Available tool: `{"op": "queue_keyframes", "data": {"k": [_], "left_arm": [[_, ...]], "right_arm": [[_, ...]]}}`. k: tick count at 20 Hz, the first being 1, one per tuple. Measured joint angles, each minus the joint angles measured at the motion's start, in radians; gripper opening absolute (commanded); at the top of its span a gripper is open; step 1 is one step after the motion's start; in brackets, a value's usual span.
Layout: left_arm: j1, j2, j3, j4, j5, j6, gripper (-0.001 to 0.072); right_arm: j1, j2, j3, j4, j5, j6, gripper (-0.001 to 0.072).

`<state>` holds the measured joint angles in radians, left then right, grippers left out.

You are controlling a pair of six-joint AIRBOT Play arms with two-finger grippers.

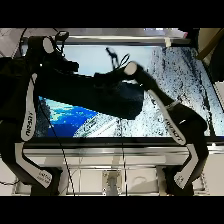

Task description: Fold the clothes and pants, and hang the long-sleeved shirts on hangers.

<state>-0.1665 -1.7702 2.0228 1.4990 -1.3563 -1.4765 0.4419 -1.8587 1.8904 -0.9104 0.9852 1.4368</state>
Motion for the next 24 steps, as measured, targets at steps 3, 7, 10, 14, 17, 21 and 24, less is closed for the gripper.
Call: {"op": "queue_keyframes", "data": {"k": [3, 7, 10, 14, 17, 21, 24], "left_arm": [[0.001, 0.001, 0.0, -0.002, 0.0, 0.0, 0.0019], [0.001, 0.002, 0.0, -0.035, 0.005, 0.0, 0.0019], [0.002, 0.002, 0.0, -0.048, -0.006, 0.0, 0.0019], [0.005, 0.002, 0.0, -0.04, -0.014, 0.0, 0.0029], [0.005, 0.002, 0.0, -0.036, -0.013, 0.021, 0.0173], [0.005, 0.002, 0.0, -0.034, -0.01, 0.042, 0.0304], [0.005, 0.001, 0.0, -0.034, -0.01, 0.047, 0.0304]], "right_arm": [[-0.13, 0.078, 0.04, -0.073, 0.245, 0.008, 0.0625], [-0.261, 0.145, 0.056, -0.187, 0.52, -0.008, 0.0624], [-0.373, 0.161, 0.013, -0.253, 0.557, -0.023, 0.0624], [-0.53, 0.169, -0.23, -0.117, 0.463, -0.068, 0.0627], [-0.586, 0.166, -0.465, 0.112, 0.277, -0.165, 0.0708], [-0.604, 0.117, -0.633, 0.299, 0.138, -0.255, 0.0707], [-0.59, 0.076, -0.673, 0.378, 0.105, -0.302, 0.0699]]}}
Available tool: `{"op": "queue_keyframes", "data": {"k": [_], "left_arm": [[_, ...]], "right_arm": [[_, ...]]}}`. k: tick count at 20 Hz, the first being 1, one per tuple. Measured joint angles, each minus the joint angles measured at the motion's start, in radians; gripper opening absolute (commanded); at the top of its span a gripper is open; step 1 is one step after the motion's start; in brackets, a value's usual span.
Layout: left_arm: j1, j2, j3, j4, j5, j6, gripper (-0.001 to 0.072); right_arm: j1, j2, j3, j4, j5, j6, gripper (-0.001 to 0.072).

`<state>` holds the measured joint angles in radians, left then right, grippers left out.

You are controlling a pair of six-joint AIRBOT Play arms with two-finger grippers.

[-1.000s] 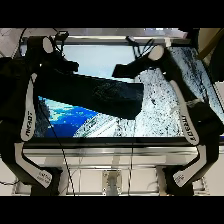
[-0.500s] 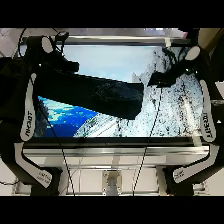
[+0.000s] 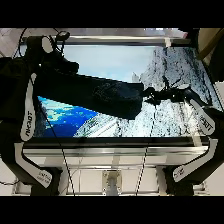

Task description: Fold the clothes and pants, and hang the long-sleeved shirts on hangers.

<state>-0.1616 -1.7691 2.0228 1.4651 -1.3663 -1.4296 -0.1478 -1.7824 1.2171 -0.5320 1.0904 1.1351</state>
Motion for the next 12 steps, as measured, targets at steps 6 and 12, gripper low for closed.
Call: {"op": "queue_keyframes", "data": {"k": [6, 12], "left_arm": [[-0.001, 0.0, 0.0, 0.0, 0.0, 0.002, 0.0302], [-0.016, -0.006, -0.002, -0.01, -0.008, 0.001, 0.0019]], "right_arm": [[0.085, -0.039, -0.006, 0.107, 0.009, -0.085, 0.0084], [0.08, 0.036, 0.044, 0.132, 0.218, -0.098, 0.004]]}}
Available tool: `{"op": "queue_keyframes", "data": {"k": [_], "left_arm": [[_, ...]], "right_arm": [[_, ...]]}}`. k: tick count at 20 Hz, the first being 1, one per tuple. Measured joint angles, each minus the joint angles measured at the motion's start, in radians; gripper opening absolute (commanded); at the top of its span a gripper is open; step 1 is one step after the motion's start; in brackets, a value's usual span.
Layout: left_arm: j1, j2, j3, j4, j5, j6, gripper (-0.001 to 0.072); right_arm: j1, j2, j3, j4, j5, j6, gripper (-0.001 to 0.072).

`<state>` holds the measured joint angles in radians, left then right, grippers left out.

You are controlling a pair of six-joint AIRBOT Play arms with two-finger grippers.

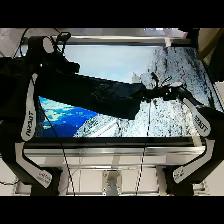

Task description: Fold the clothes and pants, and hang the long-sleeved shirts on hangers.

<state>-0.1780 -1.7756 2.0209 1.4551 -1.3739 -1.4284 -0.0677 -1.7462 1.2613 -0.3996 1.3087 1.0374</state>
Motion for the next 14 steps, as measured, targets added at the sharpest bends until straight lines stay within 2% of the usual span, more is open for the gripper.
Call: {"op": "queue_keyframes", "data": {"k": [4, 8, 11, 14], "left_arm": [[-0.062, -0.002, -0.024, -0.072, -0.016, 0.0, 0.0019], [-0.201, -0.021, -0.059, -0.131, 0.0, 0.002, 0.0019], [-0.347, -0.085, -0.071, -0.153, 0.05, 0.004, 0.0019], [-0.483, -0.175, -0.076, -0.158, 0.1, 0.005, 0.0019]], "right_arm": [[-0.094, 0.167, 0.008, -0.164, 0.184, 0.081, 0.004], [-0.218, 0.356, 0.019, -0.261, 0.334, 0.159, 0.0038], [-0.256, 0.443, 0.065, -0.288, 0.377, 0.233, 0.0038], [-0.215, 0.478, 0.132, -0.295, 0.365, 0.291, 0.0038]]}}
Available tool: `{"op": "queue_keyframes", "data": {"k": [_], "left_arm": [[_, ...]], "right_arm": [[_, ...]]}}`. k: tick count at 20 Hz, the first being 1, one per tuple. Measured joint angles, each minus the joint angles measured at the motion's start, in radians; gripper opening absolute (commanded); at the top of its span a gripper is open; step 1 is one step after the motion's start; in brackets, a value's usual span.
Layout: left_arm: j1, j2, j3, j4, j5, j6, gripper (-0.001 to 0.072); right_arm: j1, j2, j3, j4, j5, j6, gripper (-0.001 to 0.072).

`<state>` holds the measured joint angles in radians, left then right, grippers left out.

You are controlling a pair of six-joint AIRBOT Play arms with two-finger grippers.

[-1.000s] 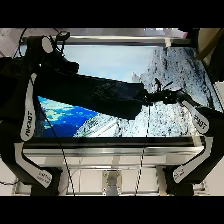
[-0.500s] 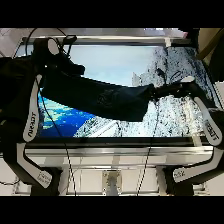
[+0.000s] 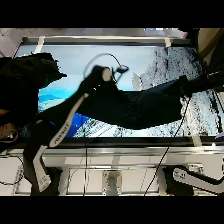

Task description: Fold the clothes and pants, and hang the long-sleeved shirts on hangers.

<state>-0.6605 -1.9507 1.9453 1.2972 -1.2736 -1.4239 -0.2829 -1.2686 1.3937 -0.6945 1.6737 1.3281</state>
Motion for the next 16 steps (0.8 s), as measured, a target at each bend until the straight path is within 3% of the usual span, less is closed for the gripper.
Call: {"op": "queue_keyframes", "data": {"k": [4, 7, 12, 16], "left_arm": [[-0.102, -0.087, -0.002, 0.0, 0.063, 0.0, 0.0019], [-0.095, -0.091, -0.002, 0.036, 0.063, 0.002, 0.0019], [0.082, 0.031, -0.001, 0.224, -0.056, 0.0, 0.0019], [0.292, 0.184, 0.0, 0.251, -0.107, -0.008, 0.0019]], "right_arm": [[0.135, -0.002, 0.045, -0.058, -0.061, 0.065, 0.0038], [0.253, -0.027, 0.058, -0.132, -0.116, 0.121, 0.0038], [0.438, -0.079, 0.068, -0.181, -0.295, 0.211, 0.0037], [0.631, -0.179, 0.073, -0.172, -0.494, 0.263, 0.0039]]}}
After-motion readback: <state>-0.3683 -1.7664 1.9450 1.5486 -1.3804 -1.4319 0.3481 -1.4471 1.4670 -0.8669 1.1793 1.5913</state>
